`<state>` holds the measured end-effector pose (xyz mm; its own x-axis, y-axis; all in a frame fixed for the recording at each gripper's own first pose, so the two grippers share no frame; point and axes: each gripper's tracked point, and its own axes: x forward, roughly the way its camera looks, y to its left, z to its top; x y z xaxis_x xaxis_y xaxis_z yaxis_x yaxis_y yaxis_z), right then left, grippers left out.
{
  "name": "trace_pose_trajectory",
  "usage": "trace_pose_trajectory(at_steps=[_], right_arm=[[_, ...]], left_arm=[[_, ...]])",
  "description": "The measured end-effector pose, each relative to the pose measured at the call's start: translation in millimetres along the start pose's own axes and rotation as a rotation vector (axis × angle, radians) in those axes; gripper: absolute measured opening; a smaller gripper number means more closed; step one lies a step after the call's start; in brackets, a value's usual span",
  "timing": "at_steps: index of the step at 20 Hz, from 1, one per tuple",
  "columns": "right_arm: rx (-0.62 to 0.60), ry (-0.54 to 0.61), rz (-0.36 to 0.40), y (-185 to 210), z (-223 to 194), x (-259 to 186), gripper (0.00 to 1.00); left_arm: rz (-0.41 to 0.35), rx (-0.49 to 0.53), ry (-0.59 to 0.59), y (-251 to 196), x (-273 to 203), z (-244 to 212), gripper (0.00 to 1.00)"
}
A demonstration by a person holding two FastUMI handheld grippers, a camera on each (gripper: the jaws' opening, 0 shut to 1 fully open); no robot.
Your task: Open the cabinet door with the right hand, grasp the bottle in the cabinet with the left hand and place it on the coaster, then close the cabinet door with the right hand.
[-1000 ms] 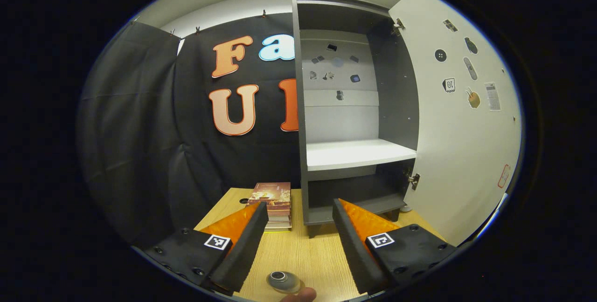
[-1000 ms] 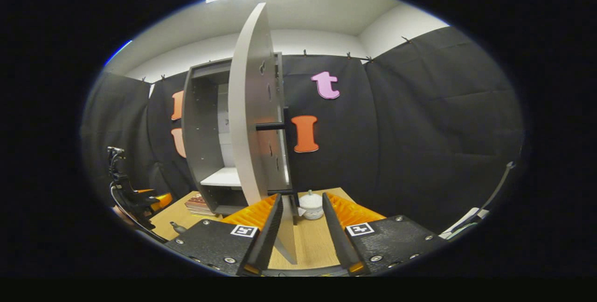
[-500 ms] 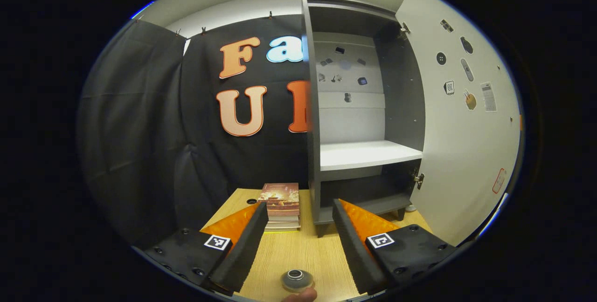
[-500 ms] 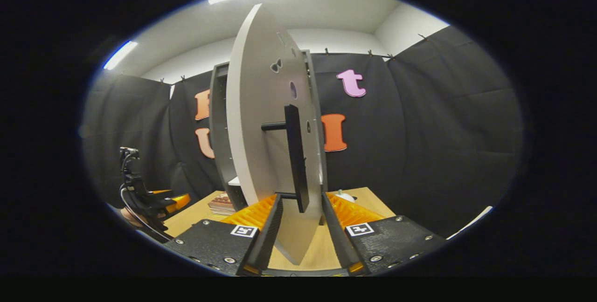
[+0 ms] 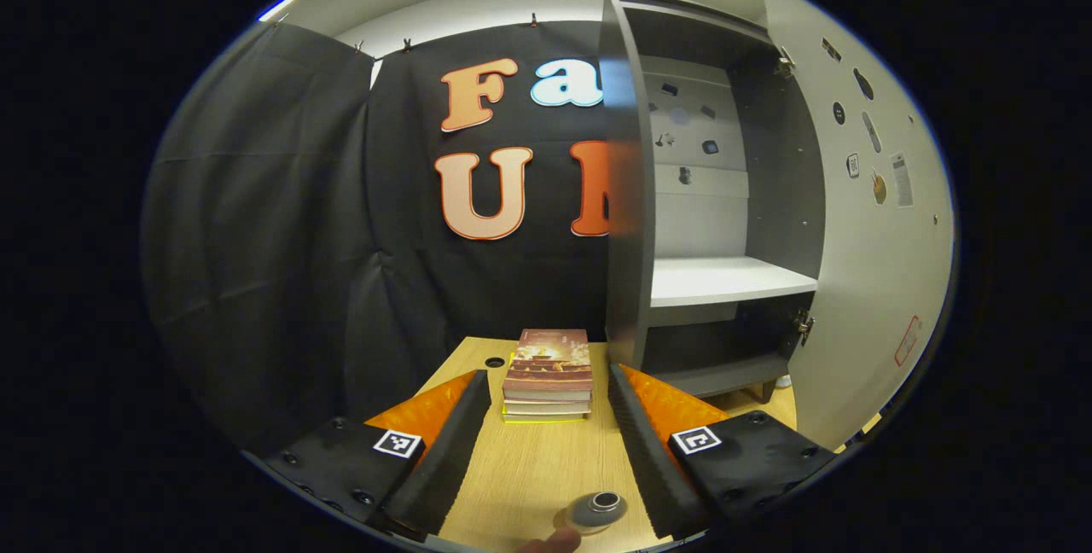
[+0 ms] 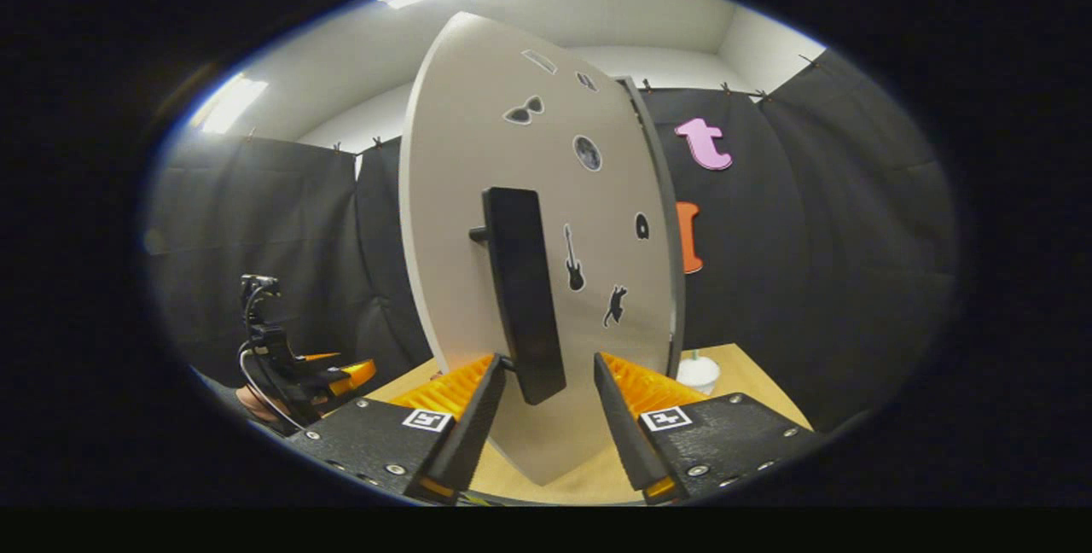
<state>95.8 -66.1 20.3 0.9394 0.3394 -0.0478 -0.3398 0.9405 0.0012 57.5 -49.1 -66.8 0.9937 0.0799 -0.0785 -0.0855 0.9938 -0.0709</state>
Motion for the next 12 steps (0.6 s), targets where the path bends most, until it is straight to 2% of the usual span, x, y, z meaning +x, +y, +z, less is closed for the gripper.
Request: trace_pose_trajectory(at_steps=[3,7,12], right_arm=[[-0.010,0.000,0.050,16,-5,25,0.70],[-0.056,0.002,0.089,39,-13,81,0.71],[-0.101,-0.012,0.073,48,-22,115,0.75]], left_arm=[[0.024,-0.009,-0.011,20,7,3,0.91],[0.055,-0.014,-0.038,46,15,14,0.91],[0.066,-0.040,-0.052,69,34,18,0.91]])
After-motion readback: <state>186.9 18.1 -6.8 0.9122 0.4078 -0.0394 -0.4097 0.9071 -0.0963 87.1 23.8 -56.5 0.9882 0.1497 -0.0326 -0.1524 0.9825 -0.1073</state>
